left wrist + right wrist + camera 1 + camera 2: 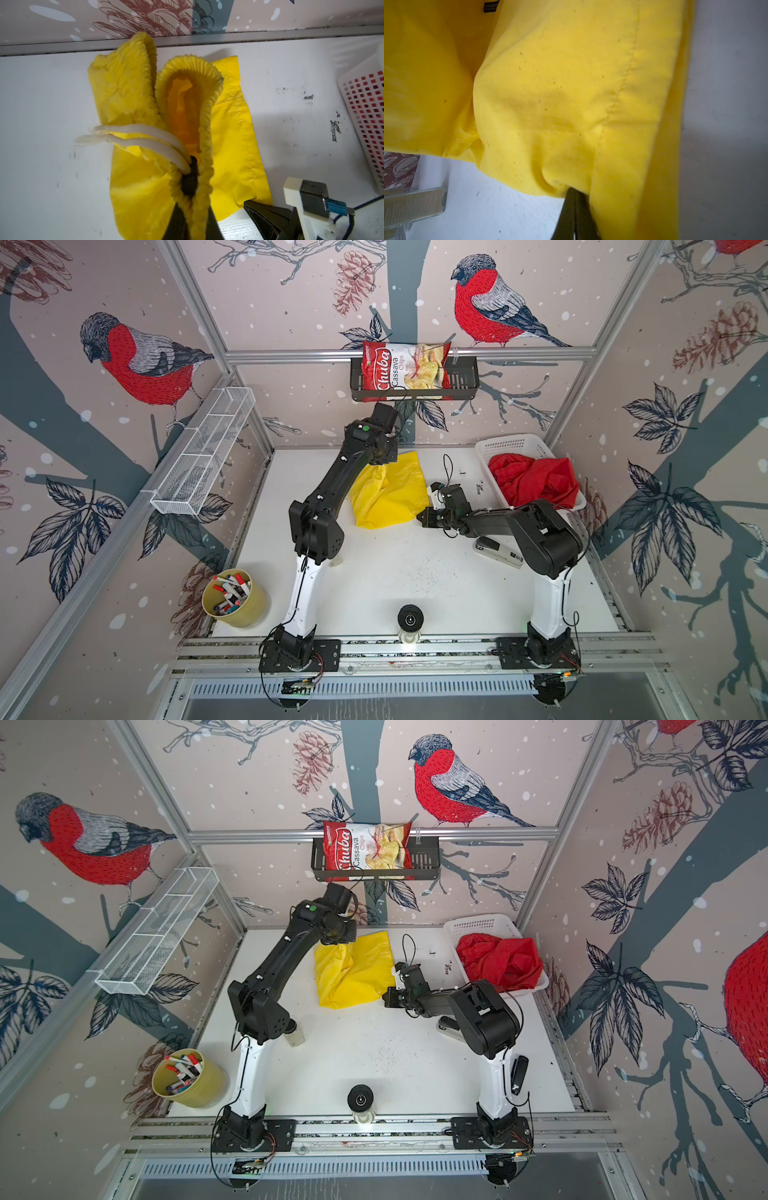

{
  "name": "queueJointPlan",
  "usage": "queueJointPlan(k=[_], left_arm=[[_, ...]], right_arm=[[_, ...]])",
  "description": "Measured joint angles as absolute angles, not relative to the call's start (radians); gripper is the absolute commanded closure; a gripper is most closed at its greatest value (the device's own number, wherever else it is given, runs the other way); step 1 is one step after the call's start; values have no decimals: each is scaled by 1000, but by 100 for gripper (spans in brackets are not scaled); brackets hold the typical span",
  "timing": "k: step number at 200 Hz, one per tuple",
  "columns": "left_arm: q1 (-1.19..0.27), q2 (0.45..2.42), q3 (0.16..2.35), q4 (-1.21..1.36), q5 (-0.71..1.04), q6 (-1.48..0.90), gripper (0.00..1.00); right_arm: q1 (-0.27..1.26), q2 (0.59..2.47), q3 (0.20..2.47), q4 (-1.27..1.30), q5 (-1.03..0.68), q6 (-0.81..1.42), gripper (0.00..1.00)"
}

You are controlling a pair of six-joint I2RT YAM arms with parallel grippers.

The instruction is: Fold and stack the shorts

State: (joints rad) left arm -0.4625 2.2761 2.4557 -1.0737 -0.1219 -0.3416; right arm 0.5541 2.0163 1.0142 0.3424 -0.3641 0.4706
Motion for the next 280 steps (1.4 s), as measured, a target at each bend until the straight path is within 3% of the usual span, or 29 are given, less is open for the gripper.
queueJointPlan(k=[57, 62, 72, 78, 124, 161, 178, 207, 221, 240, 280], left_arm=[[-514, 2365, 2456, -991, -53, -397, 100], [-517, 2366, 2454, -981, -51, -403, 90], [-523, 2366, 2442, -953, -41, -419, 49], [-527, 2366, 2431, -934, -32, -421, 34], [-541, 2402, 2373, -841, 84, -477, 14], [-538, 2401, 2360, -781, 198, -502, 14], [-530, 2377, 2336, -759, 257, -521, 21], [-463, 2239, 2178, -698, 315, -524, 43], [-405, 2129, 2016, -646, 307, -524, 43], [-327, 2013, 1813, -600, 263, -527, 35], [-261, 1900, 1496, -503, 245, -527, 40]], right_arm=[[549, 2027, 991, 400, -381, 473, 100], [548, 2029, 989, 412, -384, 473, 100], [545, 2033, 986, 422, -391, 473, 100], [543, 2035, 985, 429, -395, 475, 100], [529, 2022, 962, 439, -410, 473, 100], [512, 1967, 926, 390, -396, 469, 100], [506, 1928, 921, 318, -365, 469, 100], [501, 1839, 949, 179, -317, 463, 100], [501, 1815, 1001, 138, -305, 447, 99], [500, 1821, 1104, 95, -289, 437, 95], [470, 1983, 1372, 70, -306, 422, 93]])
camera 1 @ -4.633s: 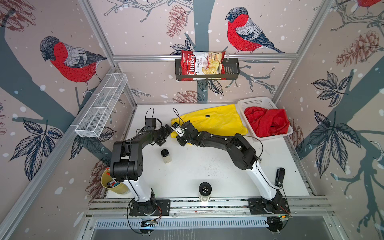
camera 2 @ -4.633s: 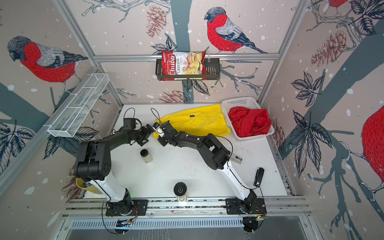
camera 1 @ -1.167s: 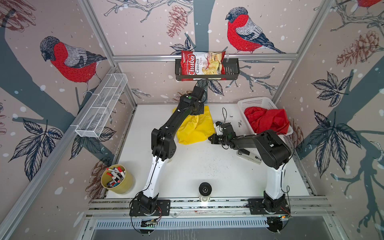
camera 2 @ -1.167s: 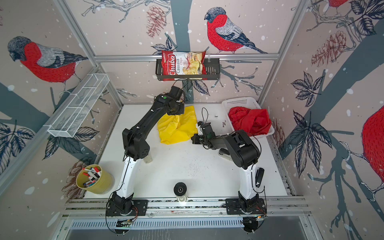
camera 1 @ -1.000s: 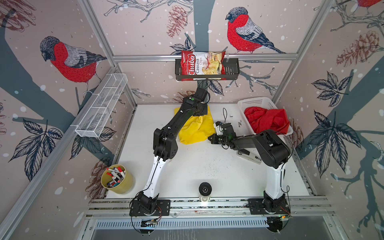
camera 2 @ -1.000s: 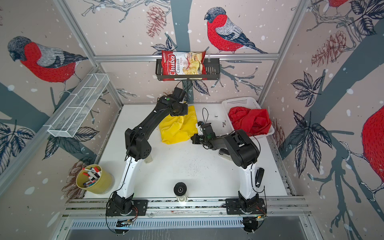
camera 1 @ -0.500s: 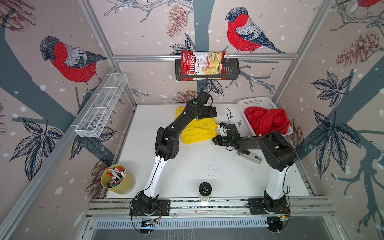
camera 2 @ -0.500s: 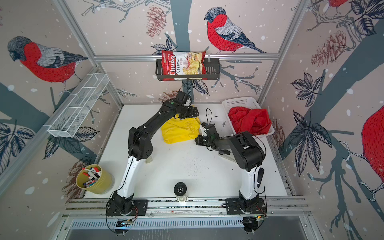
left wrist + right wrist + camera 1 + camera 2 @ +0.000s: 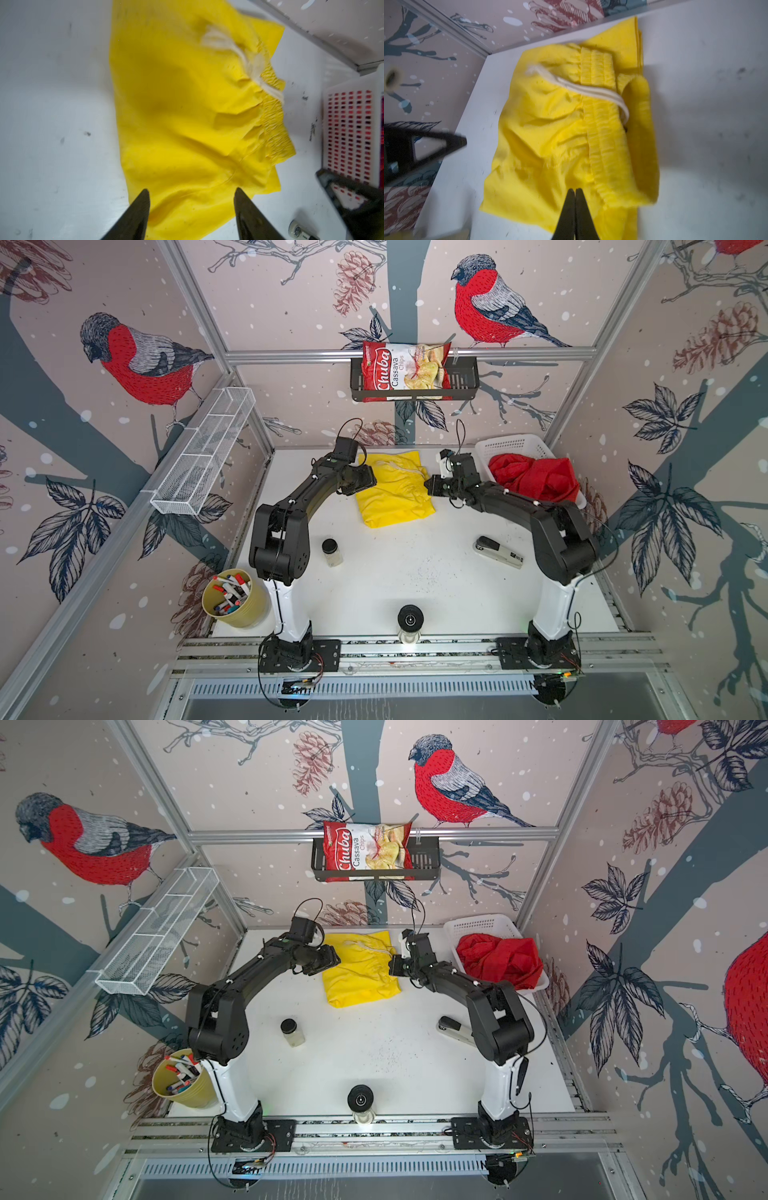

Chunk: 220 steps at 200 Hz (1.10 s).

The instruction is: Fold and stack the shorts

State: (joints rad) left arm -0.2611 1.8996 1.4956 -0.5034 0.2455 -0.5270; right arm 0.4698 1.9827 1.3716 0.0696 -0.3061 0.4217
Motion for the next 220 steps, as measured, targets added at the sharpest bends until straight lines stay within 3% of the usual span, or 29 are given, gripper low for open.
queueJointPlan(k=[29, 64, 152, 179, 220], left_arm=[[-262, 1893, 1338, -380, 311, -569, 50], [-261, 1893, 1184, -282, 362, -603, 55], [-274, 1891, 1085, -145, 414, -601, 63], [-281, 1830, 1132, -297, 375, -582, 62], [-253, 1721, 1242, -371, 331, -548, 42]], right_arm=[[447, 2173, 1568, 63, -368, 442, 93], [435, 2333, 1706, 25, -399, 459, 93], [433, 2345, 1688, 23, -384, 472, 92], [436, 2226, 1638, -30, -329, 443, 88], [423, 2043, 1586, 1, -204, 397, 83]])
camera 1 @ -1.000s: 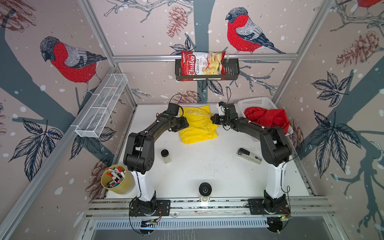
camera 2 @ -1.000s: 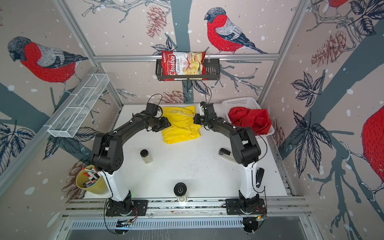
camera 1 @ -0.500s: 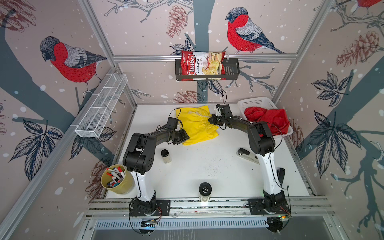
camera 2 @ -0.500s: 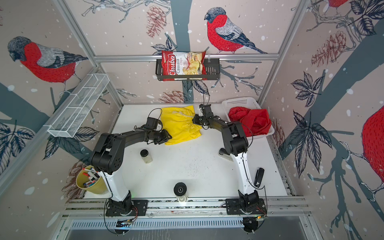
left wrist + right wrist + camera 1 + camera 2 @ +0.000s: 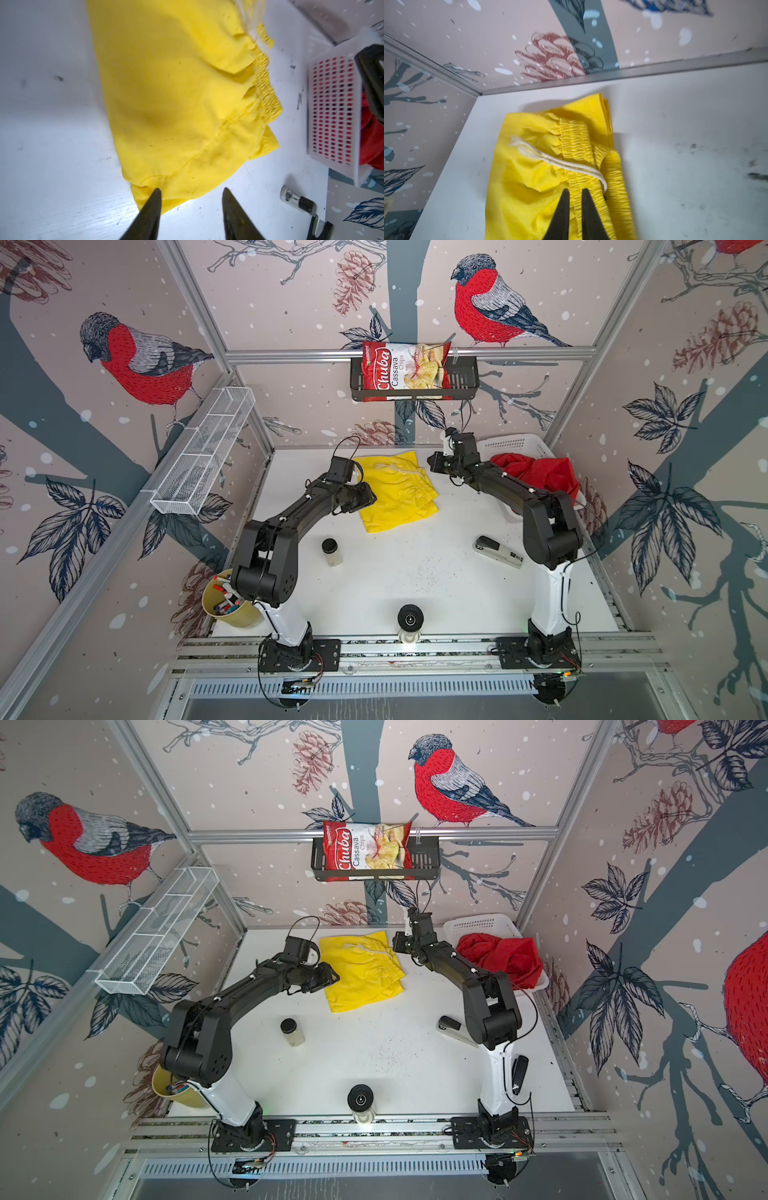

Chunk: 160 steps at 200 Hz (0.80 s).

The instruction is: Fold and stack the shorts

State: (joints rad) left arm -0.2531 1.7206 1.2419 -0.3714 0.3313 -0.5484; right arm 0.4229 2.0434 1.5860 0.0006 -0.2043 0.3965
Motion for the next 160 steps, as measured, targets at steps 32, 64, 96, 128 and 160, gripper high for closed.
queueJointPlan(k=[32, 64, 96, 128, 160], left_arm=[[-196, 1727, 1217, -390, 305, -553, 22], [-155, 1751, 1122, -321, 326, -620, 16], [-147, 1775, 1113, -207, 352, -655, 16], [-133, 1837, 1127, -117, 367, -688, 16], [-131, 1932, 1187, -64, 371, -708, 21]], right_arm=[[437, 2020, 1545, -8, -160, 389, 83], [452, 1995, 1468, -3, -158, 387, 82], [448, 1994, 1415, -6, -153, 387, 83], [439, 1994, 1368, 2, -154, 387, 83], [428, 1984, 1339, 17, -155, 388, 82]])
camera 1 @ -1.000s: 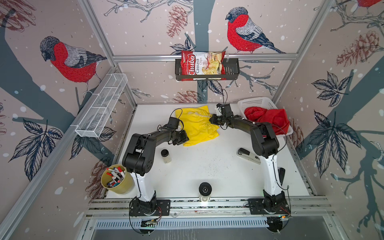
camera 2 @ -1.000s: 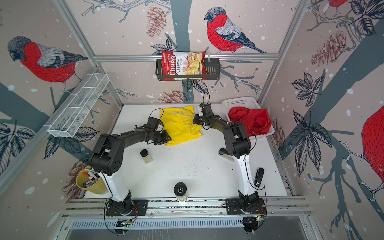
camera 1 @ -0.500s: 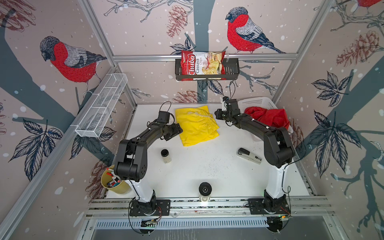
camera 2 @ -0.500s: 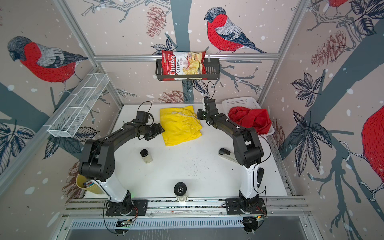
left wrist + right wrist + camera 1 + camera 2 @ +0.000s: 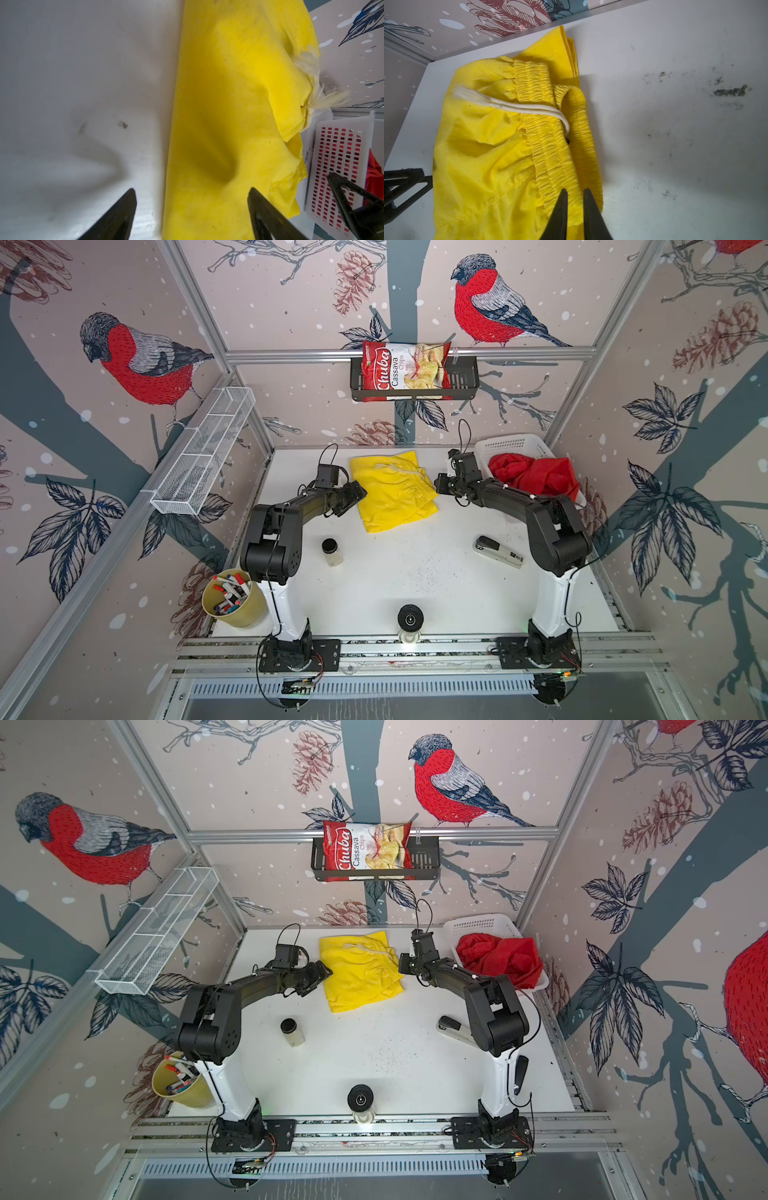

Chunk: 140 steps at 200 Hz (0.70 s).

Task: Fold and stack the shorts
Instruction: 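Release the shorts and draw both grippers back from the bundle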

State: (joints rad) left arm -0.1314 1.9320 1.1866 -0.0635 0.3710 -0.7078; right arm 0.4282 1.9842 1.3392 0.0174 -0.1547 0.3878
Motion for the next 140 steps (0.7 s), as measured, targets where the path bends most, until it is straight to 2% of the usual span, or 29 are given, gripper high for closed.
queueJointPlan(k=[38, 52, 65, 73, 103, 140], left_arm=[[-130, 2024, 1263, -38, 384, -733, 40], [-130, 2049, 1296, -37, 391, -736, 59], [-128, 2080, 1343, -42, 396, -745, 88], [-125, 2098, 1377, -58, 398, -739, 100], [-93, 2154, 1553, -170, 400, -676, 100], [19, 2268, 1898, -453, 332, -516, 100]], right_arm=[[411, 1963, 1318, 38, -155, 388, 82], [409, 1961, 1306, 43, -155, 388, 82], [404, 1960, 1293, 45, -159, 389, 82], [401, 1960, 1285, 46, -159, 389, 82], [392, 1953, 1250, 53, -163, 392, 82], [377, 1941, 1211, 72, -172, 392, 82]])
